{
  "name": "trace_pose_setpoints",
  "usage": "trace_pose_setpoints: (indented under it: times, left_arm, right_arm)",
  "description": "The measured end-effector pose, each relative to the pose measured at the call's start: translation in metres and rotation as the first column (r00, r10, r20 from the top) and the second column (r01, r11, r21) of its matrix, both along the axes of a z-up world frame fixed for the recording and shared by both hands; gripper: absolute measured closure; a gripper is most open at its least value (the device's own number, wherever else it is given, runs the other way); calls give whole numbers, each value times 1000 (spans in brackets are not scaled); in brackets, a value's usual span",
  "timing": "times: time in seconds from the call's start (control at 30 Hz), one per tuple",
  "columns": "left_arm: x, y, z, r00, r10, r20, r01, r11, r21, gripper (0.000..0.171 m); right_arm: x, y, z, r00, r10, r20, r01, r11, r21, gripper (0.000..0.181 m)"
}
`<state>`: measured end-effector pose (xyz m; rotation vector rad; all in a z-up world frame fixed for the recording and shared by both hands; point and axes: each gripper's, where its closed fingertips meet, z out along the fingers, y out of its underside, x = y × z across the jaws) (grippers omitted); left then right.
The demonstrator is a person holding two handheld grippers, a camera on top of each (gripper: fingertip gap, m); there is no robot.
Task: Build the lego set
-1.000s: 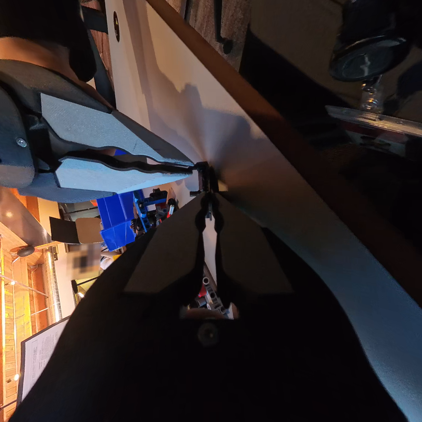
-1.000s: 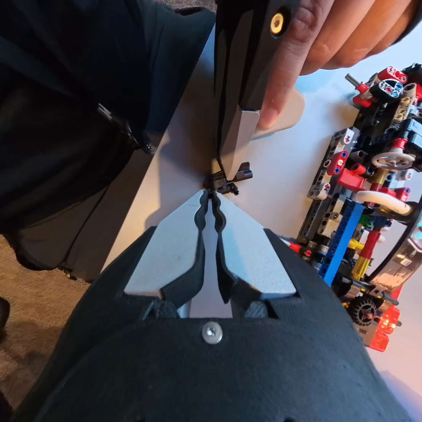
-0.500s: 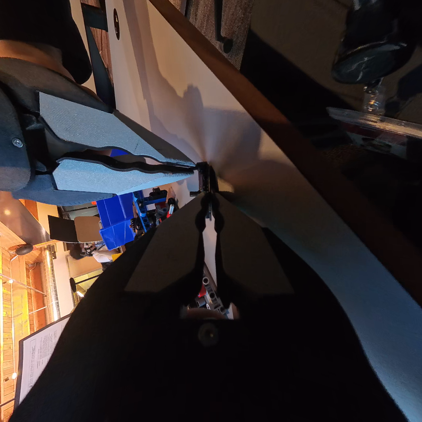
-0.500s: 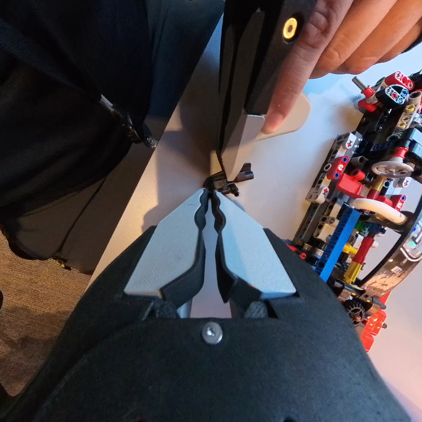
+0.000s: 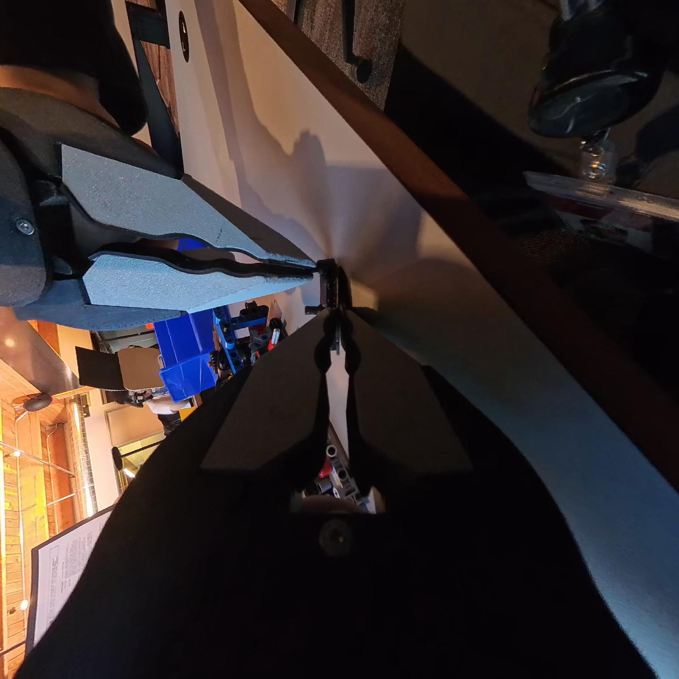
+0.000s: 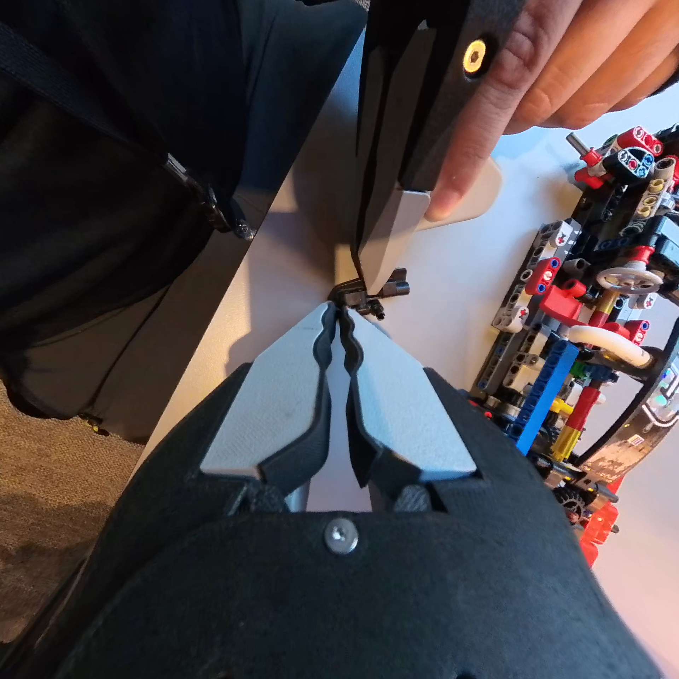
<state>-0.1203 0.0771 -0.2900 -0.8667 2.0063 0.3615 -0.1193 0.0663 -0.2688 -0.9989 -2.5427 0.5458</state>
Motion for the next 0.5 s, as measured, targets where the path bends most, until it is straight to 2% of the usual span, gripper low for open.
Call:
trace_pose_setpoints:
  times: [0.03,0.27,0.37,0.5]
  left_arm:
    - [0,0,0,1000,0,-2,0,1000,1,171]
    - [1,-3,1,1000,-14,7,14,1000,11,171]
    - [0,-3,1,1000,-16,7,16,1000,23,171]
    - [-1,1,2,999,32,-12,-32,999,44,171]
  right_arm:
    - [-1,0,0,1000,-3,-2,3,1000,-6,181]
    - [-1,-1,12,987,-145,-71,129,973,-192,173]
    - [-10,22,26,940,-310,-142,269,930,-251,167]
    - [-14,25,14,885,-466,-4,434,827,-358,166]
